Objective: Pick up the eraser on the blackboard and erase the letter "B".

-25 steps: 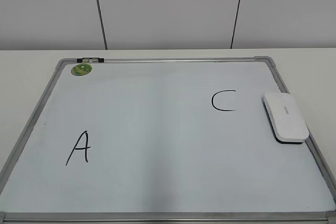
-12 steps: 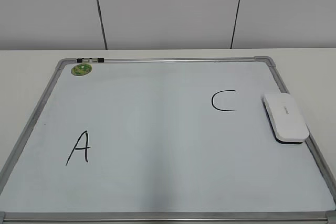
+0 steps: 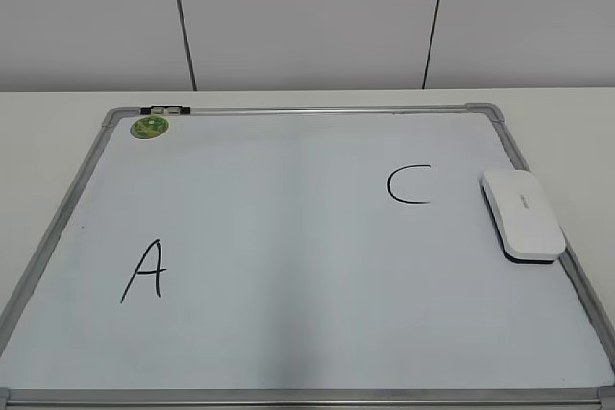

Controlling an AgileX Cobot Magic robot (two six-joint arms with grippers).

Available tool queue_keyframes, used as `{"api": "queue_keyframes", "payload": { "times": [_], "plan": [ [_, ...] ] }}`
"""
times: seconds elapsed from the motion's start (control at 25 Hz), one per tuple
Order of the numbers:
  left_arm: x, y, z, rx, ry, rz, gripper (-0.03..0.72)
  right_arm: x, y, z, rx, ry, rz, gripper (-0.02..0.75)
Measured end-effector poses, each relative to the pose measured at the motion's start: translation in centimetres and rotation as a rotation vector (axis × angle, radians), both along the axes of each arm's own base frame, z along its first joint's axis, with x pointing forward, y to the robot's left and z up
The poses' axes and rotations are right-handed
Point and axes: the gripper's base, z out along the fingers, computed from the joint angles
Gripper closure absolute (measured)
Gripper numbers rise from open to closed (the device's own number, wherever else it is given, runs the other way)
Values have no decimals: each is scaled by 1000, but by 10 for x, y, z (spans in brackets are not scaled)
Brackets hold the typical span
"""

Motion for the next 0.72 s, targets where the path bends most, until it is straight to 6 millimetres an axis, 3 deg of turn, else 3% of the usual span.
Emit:
{"api": "queue_keyframes", "payload": {
  "times": [0.72],
  "plan": [
    [0,0,0,0,0,0,258,0,0,0,1,0,1,147]
  ]
}}
